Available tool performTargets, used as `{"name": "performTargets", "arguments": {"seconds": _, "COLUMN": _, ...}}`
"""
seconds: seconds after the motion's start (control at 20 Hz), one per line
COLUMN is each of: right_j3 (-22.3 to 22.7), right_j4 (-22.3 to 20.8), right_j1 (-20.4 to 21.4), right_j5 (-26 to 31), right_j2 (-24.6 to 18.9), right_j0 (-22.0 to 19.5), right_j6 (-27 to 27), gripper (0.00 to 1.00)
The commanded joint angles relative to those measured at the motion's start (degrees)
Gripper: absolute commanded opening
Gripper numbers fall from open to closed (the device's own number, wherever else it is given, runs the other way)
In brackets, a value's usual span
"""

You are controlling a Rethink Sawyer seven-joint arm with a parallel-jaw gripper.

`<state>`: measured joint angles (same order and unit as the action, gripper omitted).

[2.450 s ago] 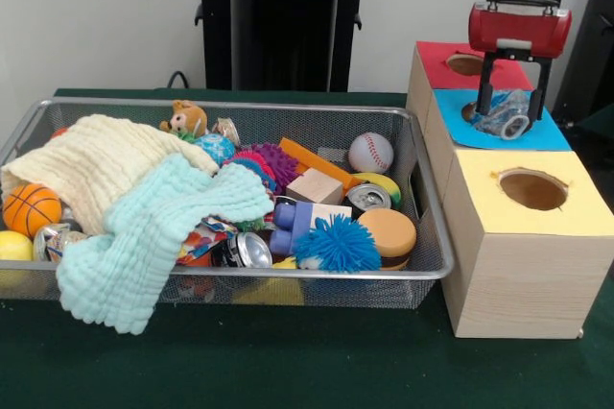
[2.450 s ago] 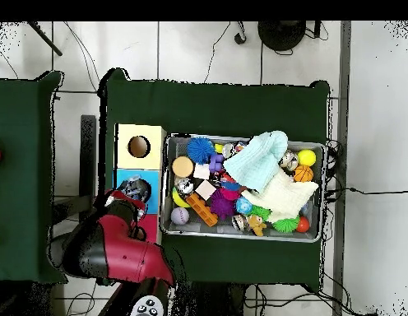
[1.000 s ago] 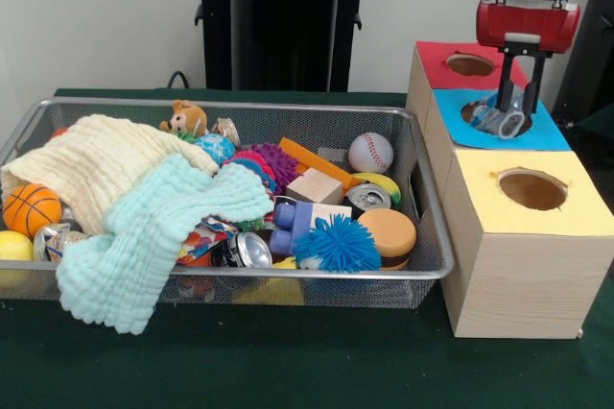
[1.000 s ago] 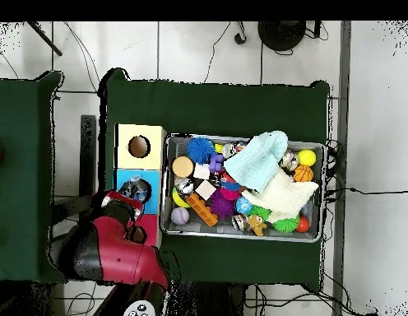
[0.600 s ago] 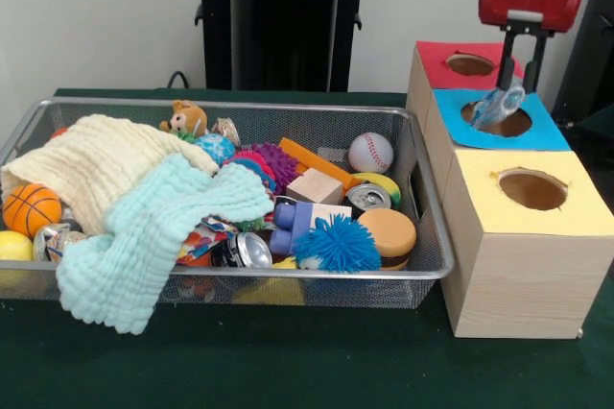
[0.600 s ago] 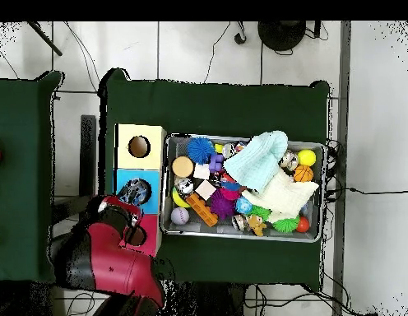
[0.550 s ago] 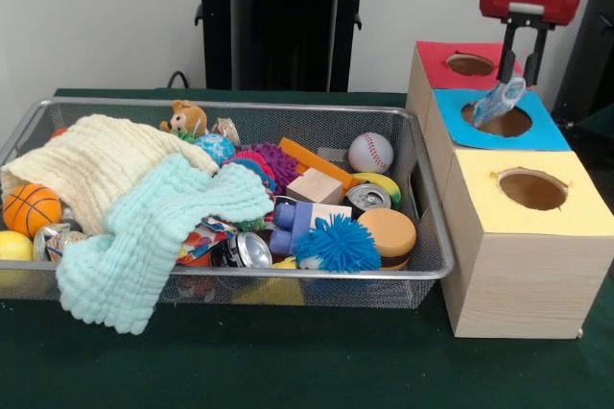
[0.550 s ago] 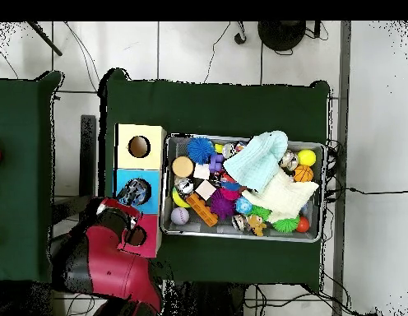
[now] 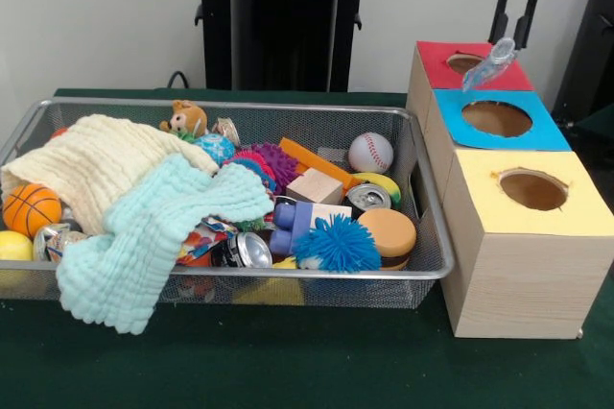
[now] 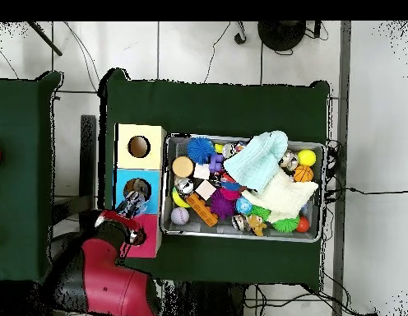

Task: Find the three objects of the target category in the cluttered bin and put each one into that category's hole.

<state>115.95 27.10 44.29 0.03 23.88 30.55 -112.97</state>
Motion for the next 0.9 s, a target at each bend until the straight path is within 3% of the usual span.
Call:
{"name": "performTargets", "arguments": {"seconds": 0.05, "right_j3": 2.47, "right_j4": -1.74, "right_j1": -1.96, "right_j5": -0.33, "right_j2": 1.21, "right_j0": -1.45, "right_j6": -9.16, "gripper": 0.0}}
{"name": "performTargets", "arguments": {"seconds": 0.25, "right_j3": 0.34, "right_j4": -0.93, "right_j1": -4.06, "right_j5": -1.21, "right_j2": 4.93, "right_j0": 1.13, "right_j6": -8.88, "gripper": 0.0}}
{"name": "performTargets", "arguments": {"seconds": 0.5, "right_j3": 0.53, "right_j4": -3.99, "right_j1": 0.77, "right_j5": -3.62, "right_j2": -0.8, "right_j0": -5.36, "right_j6": -8.18, "gripper": 0.0}}
{"name": "performTargets", "arguments": {"seconds": 0.75, "right_j3": -0.37, "right_j4": -4.7, "right_j1": 5.33, "right_j5": -0.44, "right_j2": -2.21, "right_j0": -6.69, "right_j6": -7.35, "gripper": 0.0}}
{"name": "performTargets", "arguments": {"seconds": 0.9, "right_j3": -0.05, "right_j4": -5.0, "right_j1": 6.05, "right_j5": -1.03, "right_j2": -4.18, "right_j0": -7.75, "right_j6": -8.14, "gripper": 0.0}}
